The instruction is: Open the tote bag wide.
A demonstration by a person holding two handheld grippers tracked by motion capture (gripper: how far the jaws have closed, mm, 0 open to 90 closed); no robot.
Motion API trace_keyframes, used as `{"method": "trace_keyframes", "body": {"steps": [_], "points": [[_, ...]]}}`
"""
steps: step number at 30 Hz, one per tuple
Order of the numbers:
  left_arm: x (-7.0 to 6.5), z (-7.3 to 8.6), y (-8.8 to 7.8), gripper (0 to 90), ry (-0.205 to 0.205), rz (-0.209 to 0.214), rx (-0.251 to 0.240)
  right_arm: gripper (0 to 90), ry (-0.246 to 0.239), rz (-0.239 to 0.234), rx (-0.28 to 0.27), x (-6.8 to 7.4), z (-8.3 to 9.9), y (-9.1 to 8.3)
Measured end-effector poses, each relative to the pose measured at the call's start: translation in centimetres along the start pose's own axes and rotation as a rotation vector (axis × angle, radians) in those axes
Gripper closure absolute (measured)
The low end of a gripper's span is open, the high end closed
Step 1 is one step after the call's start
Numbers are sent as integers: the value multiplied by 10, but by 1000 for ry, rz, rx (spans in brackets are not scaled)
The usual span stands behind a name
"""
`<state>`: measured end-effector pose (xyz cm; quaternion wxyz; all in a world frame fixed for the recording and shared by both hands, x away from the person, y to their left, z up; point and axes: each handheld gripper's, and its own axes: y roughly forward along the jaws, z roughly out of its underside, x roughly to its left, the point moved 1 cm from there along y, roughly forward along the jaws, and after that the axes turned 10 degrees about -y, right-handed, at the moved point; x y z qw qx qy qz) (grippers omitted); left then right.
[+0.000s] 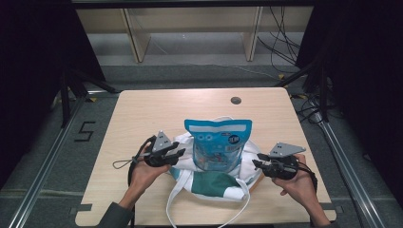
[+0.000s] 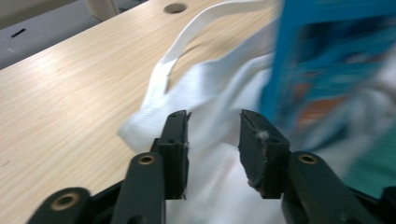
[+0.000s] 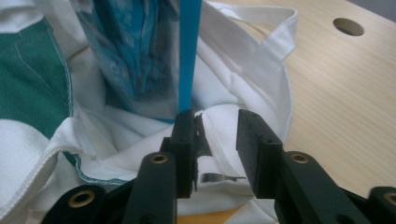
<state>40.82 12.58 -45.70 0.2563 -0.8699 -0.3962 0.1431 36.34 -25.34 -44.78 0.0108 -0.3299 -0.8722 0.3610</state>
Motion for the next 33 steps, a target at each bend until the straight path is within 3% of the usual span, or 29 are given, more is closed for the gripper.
{"method": "trace_keyframes", "body": {"steps": [3,4,5,6,9,11,13,16,19,20,21,23,24,26,27,29,31,33], "points": [[11,-2,20,801,15,-42,9,786,-38,2,46,1,5,6],[17,-1,30,846,-10,-62,10,822,-54,14,59,-1,8,9],[24,1,36,881,5,-55,39,855,-32,10,79,-1,12,11],[25,6,42,891,-43,-46,56,869,-44,3,85,-2,15,14],[33,21,57,893,-76,-10,119,898,-60,6,142,-3,24,20],[35,28,62,894,-125,3,101,900,-40,-9,163,-4,30,25],[36,28,60,893,-112,7,100,900,-26,-10,152,-3,35,32],[32,21,53,852,-186,9,66,900,-11,-17,165,-3,36,33],[18,6,29,764,-118,4,18,866,-37,-24,145,-3,34,33],[12,2,19,757,-100,11,9,857,-9,-24,154,-1,32,29],[4,0,9,753,-100,23,-12,856,-5,-17,125,0,30,27],[-9,2,-9,746,-57,49,-15,856,-22,-14,82,2,23,22],[-13,5,-12,743,-59,61,-9,856,-28,-21,48,2,19,20],[-22,18,-13,718,-22,97,58,856,-12,-41,39,6,16,17],[-26,31,-11,724,13,101,108,857,-12,-59,45,9,15,18],[-26,49,-5,735,19,81,169,861,-36,-61,88,15,18,25],[-23,63,5,747,-17,72,196,868,-45,-76,155,20,23,35],[-25,66,12,766,-2,54,193,872,-44,-107,209,20,29,46]]}}
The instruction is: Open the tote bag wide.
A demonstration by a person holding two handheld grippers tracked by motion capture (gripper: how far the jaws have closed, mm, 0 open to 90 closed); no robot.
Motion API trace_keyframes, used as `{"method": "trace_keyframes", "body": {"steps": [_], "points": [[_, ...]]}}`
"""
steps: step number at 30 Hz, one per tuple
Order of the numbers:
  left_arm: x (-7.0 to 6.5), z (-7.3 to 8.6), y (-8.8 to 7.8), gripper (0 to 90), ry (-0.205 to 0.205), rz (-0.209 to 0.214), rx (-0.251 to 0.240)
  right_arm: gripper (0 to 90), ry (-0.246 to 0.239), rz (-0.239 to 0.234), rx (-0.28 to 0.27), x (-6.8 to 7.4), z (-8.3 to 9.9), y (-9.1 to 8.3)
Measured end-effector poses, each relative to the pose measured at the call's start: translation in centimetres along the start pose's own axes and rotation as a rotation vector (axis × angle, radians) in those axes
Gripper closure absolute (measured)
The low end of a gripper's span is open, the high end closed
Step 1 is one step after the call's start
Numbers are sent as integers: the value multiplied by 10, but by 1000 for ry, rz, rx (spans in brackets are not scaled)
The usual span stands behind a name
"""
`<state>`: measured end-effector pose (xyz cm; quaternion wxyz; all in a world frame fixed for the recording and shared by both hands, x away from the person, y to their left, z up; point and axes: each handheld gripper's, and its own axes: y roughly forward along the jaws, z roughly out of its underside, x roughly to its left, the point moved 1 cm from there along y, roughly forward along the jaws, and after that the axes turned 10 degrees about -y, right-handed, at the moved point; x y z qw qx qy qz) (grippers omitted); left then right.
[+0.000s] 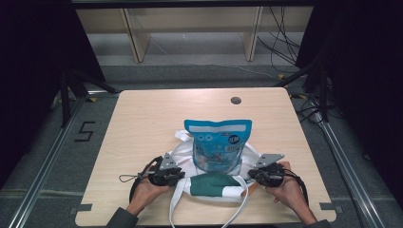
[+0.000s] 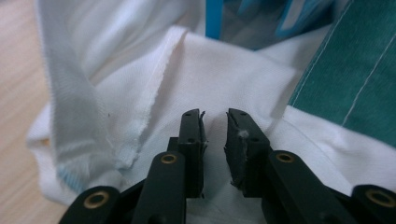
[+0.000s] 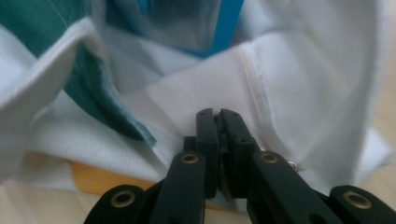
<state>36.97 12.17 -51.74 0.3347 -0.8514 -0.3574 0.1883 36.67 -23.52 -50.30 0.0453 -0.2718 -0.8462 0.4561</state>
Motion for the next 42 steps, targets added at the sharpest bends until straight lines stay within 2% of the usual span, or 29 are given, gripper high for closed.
{"method": "trace_keyframes", "body": {"steps": [2,5,6,8,10,12,14,16,17,18,20,22,23,25,26,27,28,30,31,32,33,34,35,36,37,38,40,41,42], "points": [[-5,-4,3,769,43,-35,8,875,12,1,-4,-3,-1,2],[-7,-6,5,786,70,-62,7,877,13,39,-15,-1,-2,5],[-6,-7,7,787,57,-60,0,878,-10,47,-11,-3,-2,5],[-1,-10,9,786,51,-62,-5,878,-2,57,-10,-5,-4,7],[3,-12,13,785,9,-65,-28,879,4,70,-18,-10,-5,10],[8,-16,17,782,7,-67,-34,879,10,72,-19,-15,-7,13],[12,-18,20,781,-15,-70,-37,878,16,72,-31,-22,-8,16],[17,-22,23,780,-6,-76,-41,878,36,72,-39,-27,-9,19],[17,-23,25,778,-33,-77,-53,878,29,71,-31,-32,-11,20],[20,-25,27,776,-40,-83,-51,878,28,80,-43,-34,-12,23],[26,-29,30,774,-28,-93,-59,879,57,90,-41,-39,-15,27],[29,-32,34,771,-62,-93,-67,878,47,91,-48,-49,-17,31],[32,-34,36,770,-68,-96,-66,878,65,98,-55,-52,-18,32],[37,-37,39,769,-63,-104,-67,878,67,95,-53,-60,-20,35],[37,-39,41,769,-80,-98,-77,878,71,109,-76,-63,-21,38],[38,-41,41,769,-66,-104,-72,877,66,105,-66,-66,-21,39],[39,-41,42,769,-76,-105,-65,876,83,89,-44,-67,-22,38],[40,-41,42,766,-72,-109,-66,874,88,110,-66,-68,-22,40],[40,-42,41,762,-70,-111,-68,862,87,94,-56,-69,-22,38],[40,-42,39,746,-64,-123,-67,846,99,107,-77,-69,-22,38],[39,-43,38,730,-76,-130,-77,824,108,99,-70,-70,-22,35],[38,-45,33,725,-79,-122,-94,821,121,105,-86,-72,-21,33],[35,-48,29,726,-90,-120,-135,820,129,89,-84,-73,-22,25],[34,-52,21,726,-66,-116,-142,819,137,93,-105,-74,-22,19],[31,-55,15,726,-64,-117,-153,820,154,84,-135,-74,-24,12],[26,-60,8,730,-73,-108,-195,820,141,98,-180,-75,-25,8],[17,-65,-7,719,-65,-68,-220,803,168,76,-222,-70,-30,-9],[11,-66,-13,709,-76,-48,-230,800,127,77,-264,-72,-31,-13],[8,-67,-17,708,-79,-32,-240,798,164,49,-267,-66,-32,-18]]}}
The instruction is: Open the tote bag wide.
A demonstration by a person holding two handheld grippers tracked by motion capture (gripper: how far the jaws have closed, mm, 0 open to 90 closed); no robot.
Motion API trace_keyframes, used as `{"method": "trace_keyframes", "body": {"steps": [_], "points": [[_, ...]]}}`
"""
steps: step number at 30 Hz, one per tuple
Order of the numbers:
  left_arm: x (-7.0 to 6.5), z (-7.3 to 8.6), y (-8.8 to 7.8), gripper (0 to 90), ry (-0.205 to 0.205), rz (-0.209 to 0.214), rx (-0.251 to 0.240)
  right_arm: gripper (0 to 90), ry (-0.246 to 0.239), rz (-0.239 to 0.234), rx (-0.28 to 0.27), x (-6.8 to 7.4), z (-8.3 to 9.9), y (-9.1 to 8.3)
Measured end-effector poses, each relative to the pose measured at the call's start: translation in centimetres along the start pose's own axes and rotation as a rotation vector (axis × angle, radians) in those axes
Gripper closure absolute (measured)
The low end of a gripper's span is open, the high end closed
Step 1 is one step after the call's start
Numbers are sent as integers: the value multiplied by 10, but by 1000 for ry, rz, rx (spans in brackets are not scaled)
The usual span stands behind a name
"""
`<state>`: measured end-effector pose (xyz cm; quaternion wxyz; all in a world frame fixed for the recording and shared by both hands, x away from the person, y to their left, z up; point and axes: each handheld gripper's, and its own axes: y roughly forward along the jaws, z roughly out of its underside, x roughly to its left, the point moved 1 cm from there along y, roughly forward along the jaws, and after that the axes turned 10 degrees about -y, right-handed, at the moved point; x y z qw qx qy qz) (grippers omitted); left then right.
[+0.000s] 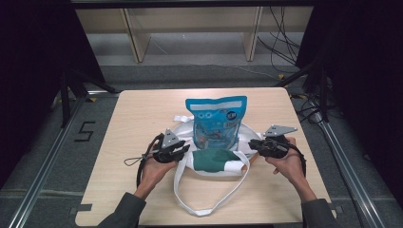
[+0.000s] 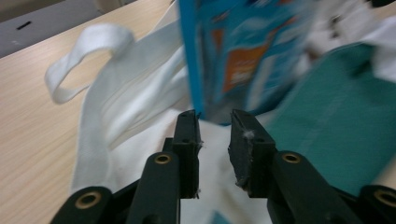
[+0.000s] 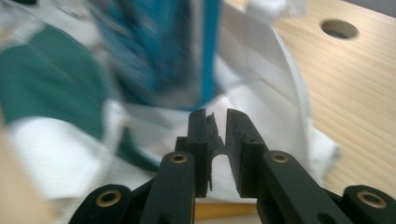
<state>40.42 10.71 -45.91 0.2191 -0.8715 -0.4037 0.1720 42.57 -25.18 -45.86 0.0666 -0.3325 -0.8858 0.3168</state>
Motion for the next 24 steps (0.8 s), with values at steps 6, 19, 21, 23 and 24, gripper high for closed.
{"method": "trace_keyframes", "body": {"steps": [6,19,21,23,24], "points": [[-48,3,2,724,-1,211,13,777,-84,-73,-17,26,-10,-7],[-78,41,60,807,135,132,126,873,-181,-155,158,64,5,26],[-81,42,62,810,139,125,127,890,-195,-146,185,66,10,35],[-79,42,62,814,152,131,144,900,-205,-129,195,70,13,41],[-79,43,62,817,144,120,130,900,-209,-127,211,69,13,41]]}}
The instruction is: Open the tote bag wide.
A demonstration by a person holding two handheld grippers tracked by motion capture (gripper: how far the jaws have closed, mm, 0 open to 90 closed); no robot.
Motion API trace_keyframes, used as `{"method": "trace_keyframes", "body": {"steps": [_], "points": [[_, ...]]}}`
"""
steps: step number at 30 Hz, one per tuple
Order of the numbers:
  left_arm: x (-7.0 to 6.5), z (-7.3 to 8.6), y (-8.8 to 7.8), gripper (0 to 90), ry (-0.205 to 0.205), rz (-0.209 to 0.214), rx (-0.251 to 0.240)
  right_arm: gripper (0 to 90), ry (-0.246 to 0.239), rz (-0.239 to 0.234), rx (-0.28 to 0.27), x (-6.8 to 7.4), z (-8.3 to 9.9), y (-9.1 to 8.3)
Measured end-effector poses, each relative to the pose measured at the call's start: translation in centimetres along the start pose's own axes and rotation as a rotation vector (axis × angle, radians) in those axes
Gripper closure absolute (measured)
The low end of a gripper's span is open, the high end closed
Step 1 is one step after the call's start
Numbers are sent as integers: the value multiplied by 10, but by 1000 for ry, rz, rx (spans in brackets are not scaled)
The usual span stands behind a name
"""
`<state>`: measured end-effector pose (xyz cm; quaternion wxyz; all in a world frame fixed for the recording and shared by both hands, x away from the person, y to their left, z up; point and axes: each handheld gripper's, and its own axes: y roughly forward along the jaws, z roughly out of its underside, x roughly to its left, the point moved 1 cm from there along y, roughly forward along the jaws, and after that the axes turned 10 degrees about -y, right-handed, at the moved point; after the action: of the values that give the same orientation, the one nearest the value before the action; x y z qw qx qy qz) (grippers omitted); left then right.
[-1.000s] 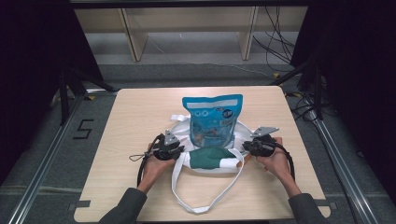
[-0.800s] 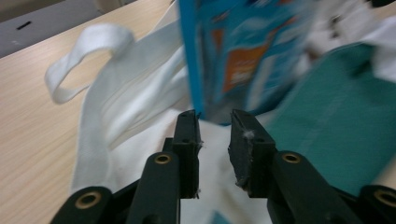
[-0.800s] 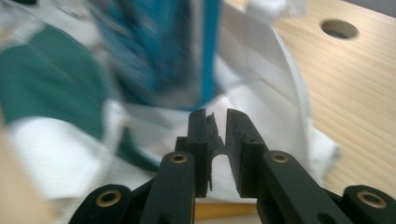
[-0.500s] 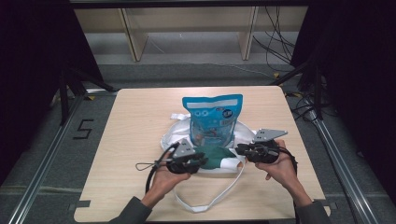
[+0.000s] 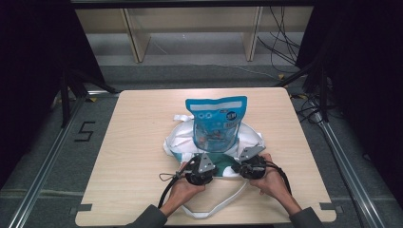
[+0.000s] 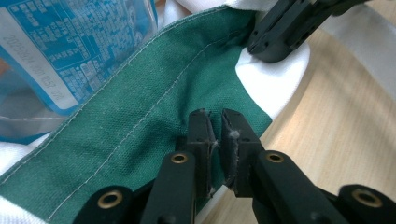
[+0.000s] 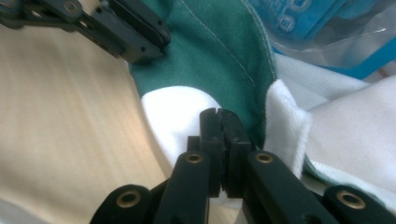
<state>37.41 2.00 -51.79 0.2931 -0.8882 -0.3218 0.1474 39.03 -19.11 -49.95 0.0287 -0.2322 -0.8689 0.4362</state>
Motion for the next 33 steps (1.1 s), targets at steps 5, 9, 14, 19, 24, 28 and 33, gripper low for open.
{"method": "trace_keyframes", "body": {"steps": [5,9,14,19,24,28,33], "points": [[-1,0,1,822,-1,-2,-6,900,17,11,-21,-1,2,2],[2,-2,2,828,-9,2,8,900,20,10,-24,-5,1,8],[6,-7,8,839,-18,-6,0,900,20,23,-26,-13,-1,13],[14,-14,16,840,-20,-23,2,900,24,63,-33,-24,-3,18],[22,-21,24,840,-15,-45,-5,900,57,92,-32,-36,-7,23],[31,-25,29,841,-40,-54,-16,900,80,105,-43,-45,-10,29],[37,-26,31,841,-34,-57,-19,900,86,117,-54,-50,-12,33]]}}
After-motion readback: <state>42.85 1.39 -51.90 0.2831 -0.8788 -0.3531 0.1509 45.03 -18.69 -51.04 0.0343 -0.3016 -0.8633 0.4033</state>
